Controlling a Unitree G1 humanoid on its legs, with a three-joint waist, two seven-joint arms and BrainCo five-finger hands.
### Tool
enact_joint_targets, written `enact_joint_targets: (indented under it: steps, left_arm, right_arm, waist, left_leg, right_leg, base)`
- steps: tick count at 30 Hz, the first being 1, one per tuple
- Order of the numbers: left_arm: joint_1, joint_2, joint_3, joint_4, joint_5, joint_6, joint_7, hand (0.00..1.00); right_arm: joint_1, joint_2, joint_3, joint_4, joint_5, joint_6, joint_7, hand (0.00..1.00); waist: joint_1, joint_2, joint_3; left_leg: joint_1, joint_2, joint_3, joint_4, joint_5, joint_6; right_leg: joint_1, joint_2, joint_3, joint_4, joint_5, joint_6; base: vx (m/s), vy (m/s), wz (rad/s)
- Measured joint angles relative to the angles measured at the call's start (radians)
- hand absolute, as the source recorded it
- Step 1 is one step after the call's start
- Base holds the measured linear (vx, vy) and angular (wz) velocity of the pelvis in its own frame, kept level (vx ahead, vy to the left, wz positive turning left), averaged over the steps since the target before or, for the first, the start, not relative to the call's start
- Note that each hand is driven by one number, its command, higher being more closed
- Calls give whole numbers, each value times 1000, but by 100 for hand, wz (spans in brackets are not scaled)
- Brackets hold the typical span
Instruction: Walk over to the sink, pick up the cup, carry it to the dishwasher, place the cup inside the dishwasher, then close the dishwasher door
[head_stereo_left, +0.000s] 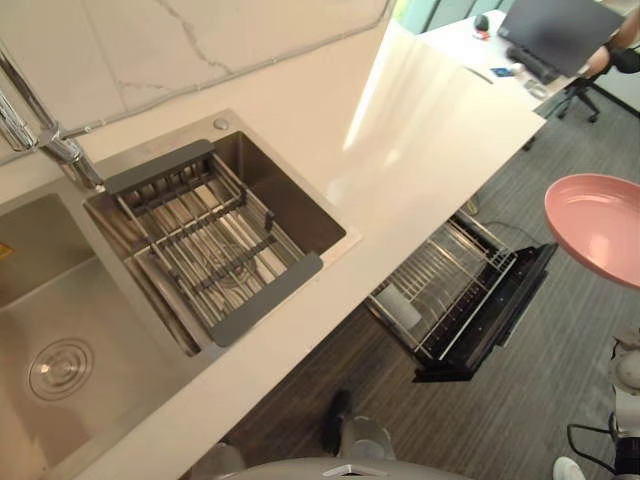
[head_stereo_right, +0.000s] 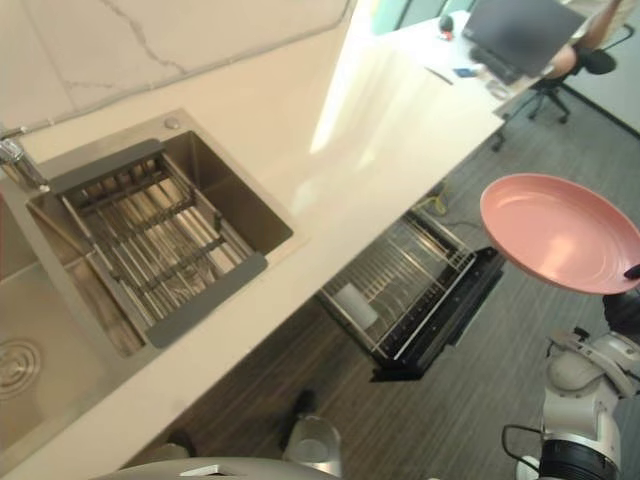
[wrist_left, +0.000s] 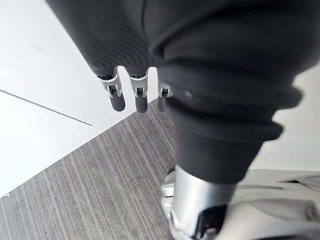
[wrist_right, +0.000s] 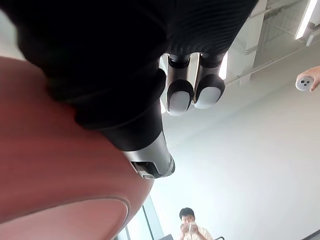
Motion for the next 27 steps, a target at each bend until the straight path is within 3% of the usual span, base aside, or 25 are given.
enact_joint_targets:
  steps: [4, 10, 12, 13, 19, 27]
  left_arm:
    - [-9, -5, -7, -19, -40, -1, 13, 0]
    - [-21, -24, -12, -49, -61, -12, 15, 0]
    - [-22, -27, -12, -51, -76, -16, 15, 0]
    - [-22, -28, -12, -58, -83, -20, 15, 0]
    - [-21, -65, -14, -61, -88, -33, 15, 0]
    - [-39, -63, -14, -63, -87, -33, -3, 0]
  right_arm:
    - [-65, 14, -2, 14, 9, -11, 0, 100]
    - [-84, 13, -3, 17, 19, -17, 4, 100]
    - [-84, 13, -4, 17, 30, -14, 8, 100]
    - [-85, 13, -4, 17, 43, -1, 11, 100]
    - [-92, 12, -10, 27, 103, 63, 14, 100]
    - [-133, 17, -56, 88, 117, 66, 40, 100]
  waist:
    - [23, 21, 14]
    - [17, 68, 52]
    - [16, 75, 67]
    - [14, 77, 76]
    - [-6, 133, 99]
    - [-11, 153, 144]
  left_leg:
    - [-22, 11, -1, 49, -7, 4]
    - [-59, 0, -2, 87, -29, 10]
    - [-79, -1, -3, 100, -41, 1]
    - [-90, -9, -13, 108, -46, 5]
    - [-140, -32, -125, 97, -32, 4]
    - [-139, -56, -140, 82, -6, 22]
  right_leg:
    - [6, 4, 2, -26, 20, 28]
    - [7, 1, 6, -92, 31, 47]
    - [7, -2, 8, -105, 26, 72]
    - [6, -8, 10, -119, 11, 102]
    - [-29, 3, 12, -121, 2, 107]
    - [-42, -11, 21, -114, 15, 107]
  base:
    - [19, -9, -3]
    - [-95, 9, -6]
    - [-180, -22, -6]
    - [-190, -41, -2]
    - [-105, -32, 1]
    - [5, 22, 2]
